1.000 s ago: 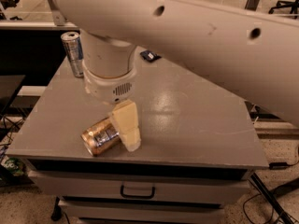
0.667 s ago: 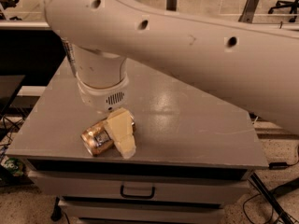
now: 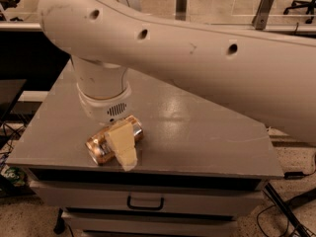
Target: Place orange can upright
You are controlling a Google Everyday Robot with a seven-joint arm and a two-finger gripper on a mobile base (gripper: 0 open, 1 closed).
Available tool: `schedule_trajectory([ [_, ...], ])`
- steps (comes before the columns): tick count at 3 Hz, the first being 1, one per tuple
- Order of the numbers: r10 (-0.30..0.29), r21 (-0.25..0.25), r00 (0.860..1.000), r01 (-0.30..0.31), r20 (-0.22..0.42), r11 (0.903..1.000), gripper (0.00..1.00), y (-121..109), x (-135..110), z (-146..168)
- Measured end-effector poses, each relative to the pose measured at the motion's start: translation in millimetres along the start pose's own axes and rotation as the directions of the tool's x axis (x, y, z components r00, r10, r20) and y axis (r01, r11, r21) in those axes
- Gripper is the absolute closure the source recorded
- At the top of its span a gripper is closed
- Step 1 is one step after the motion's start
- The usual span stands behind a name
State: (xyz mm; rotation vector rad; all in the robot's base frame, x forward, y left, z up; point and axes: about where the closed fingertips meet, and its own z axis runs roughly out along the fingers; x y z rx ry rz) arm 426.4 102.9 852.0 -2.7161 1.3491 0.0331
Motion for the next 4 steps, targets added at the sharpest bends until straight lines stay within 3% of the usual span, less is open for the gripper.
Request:
schedule_trajectory([
  [1,0.013,-0.008,1.0,-0.013,-0.004,0.9999,0.34,0,0,5],
  [2,0.033,-0.021,0.999,-0.033,-0.007,0.9992,0.66,-1,3,6],
  [3,0.053,-0.024,0.999,-0.053,0.002,0.9983,0.89,-5,6,-1],
  [4,0.101,-0.027,0.993,-0.099,0.069,0.9947,1.0,-13,14,-23],
])
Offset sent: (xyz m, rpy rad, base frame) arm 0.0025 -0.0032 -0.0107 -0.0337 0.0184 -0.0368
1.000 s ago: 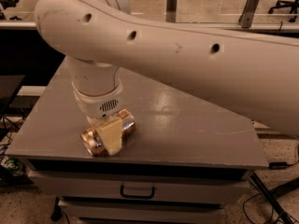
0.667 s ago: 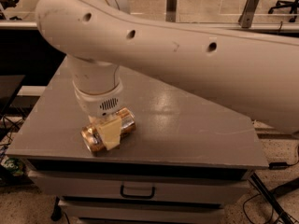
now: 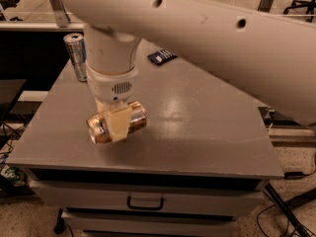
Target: Place orange can upright
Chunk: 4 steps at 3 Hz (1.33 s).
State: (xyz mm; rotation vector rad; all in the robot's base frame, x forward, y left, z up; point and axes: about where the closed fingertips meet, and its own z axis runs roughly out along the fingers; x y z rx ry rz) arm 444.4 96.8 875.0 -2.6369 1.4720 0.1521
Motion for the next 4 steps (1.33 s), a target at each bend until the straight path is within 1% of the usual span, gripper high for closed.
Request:
schedule_trajectory([
  [1,0.057,0.023,0.987,-0.061,0.151,0.9979,1.0,-15,2,-34],
  [2,0.123,0.036,0.94,-0.141,0.317,0.9893,1.0,-24,4,-60],
  [3,0.199,0.025,0.848,-0.242,0.491,0.9701,1.0,-26,5,-71],
  [4,0.262,0.028,0.694,-0.376,0.671,0.9261,1.0,-29,14,-79],
])
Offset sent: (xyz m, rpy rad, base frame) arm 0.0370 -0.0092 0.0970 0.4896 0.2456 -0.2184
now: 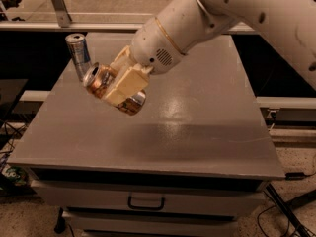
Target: Place orange can upright
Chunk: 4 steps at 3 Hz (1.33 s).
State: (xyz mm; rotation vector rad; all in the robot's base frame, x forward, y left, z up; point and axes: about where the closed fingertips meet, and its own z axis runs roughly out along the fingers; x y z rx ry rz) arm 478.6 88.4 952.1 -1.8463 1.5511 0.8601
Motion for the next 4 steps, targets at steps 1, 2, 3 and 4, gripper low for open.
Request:
schedule_trajectory([
  [1,0.06,0.058,0.992,-0.066,0.108,0.9961,1.0,-4,8,-9],
  [2,0.101,0.084,0.973,-0.12,0.207,0.9892,1.0,-9,18,-15],
  [3,0.117,0.083,0.937,-0.152,0.331,0.9849,1.0,-16,30,-10],
  [4,0.092,0.083,0.911,-0.137,0.402,0.9871,1.0,-18,33,-4],
])
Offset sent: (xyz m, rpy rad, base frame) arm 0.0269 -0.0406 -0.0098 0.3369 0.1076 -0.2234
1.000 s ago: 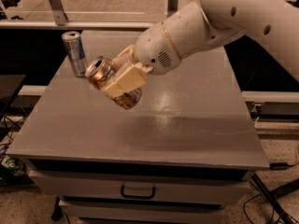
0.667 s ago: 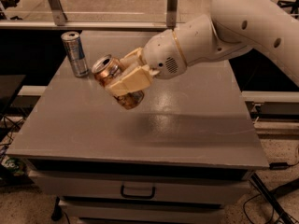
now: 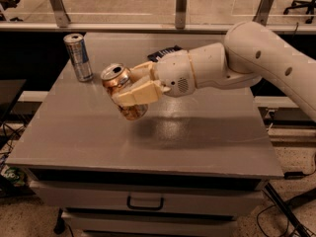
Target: Place orange can upright
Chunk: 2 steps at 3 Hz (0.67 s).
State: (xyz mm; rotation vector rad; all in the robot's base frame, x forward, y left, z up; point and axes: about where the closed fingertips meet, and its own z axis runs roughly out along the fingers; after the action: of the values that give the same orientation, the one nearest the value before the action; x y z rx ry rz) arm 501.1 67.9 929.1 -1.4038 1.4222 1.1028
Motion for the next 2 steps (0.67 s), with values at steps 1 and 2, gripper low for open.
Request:
schedule_trajectory([
  [1,-0.02,-0.012,0.998,0.021,0.067,0.9997,1.0,2.3,5.0,5.0],
  [2,-0.026,-0.025,0.993,0.029,0.119,0.9993,1.0,6.6,9.4,9.1],
])
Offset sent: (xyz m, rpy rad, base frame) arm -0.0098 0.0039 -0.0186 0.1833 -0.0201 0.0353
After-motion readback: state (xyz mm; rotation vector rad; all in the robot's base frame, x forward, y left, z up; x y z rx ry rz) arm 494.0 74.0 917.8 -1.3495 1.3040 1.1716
